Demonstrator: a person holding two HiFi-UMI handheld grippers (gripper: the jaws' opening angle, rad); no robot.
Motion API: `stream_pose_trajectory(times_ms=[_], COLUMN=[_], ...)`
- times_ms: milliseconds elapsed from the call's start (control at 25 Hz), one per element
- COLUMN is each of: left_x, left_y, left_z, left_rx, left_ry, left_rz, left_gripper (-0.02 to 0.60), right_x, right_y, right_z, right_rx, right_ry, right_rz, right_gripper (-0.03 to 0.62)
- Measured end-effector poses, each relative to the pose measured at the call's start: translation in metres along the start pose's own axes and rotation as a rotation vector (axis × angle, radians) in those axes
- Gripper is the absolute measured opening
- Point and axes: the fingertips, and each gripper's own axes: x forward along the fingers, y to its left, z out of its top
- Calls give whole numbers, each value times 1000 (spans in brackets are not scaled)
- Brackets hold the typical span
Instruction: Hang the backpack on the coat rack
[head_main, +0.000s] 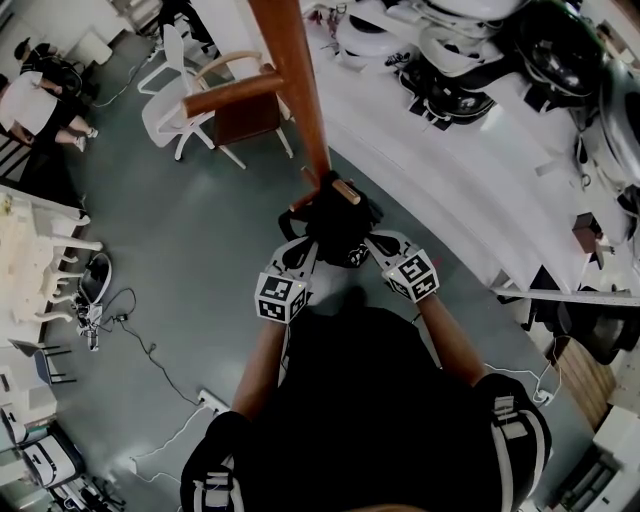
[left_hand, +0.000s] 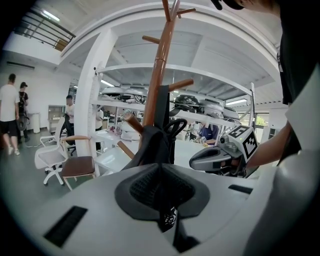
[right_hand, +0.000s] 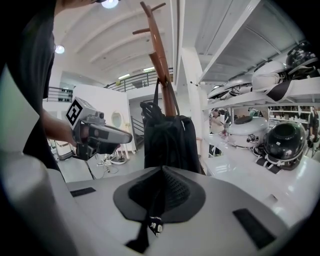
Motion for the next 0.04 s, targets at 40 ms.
stream_pose_trajectory(times_ms=[40], left_x=[1], left_y=[-1], left_z=[0], left_rx=[0], left_ry=[1], left_rz=[-1], left_gripper=[34], right_x=[0], right_y=[-1], right_z=[-1], right_rx=[-1], right_ry=[1], right_rz=[1], right_gripper=[15])
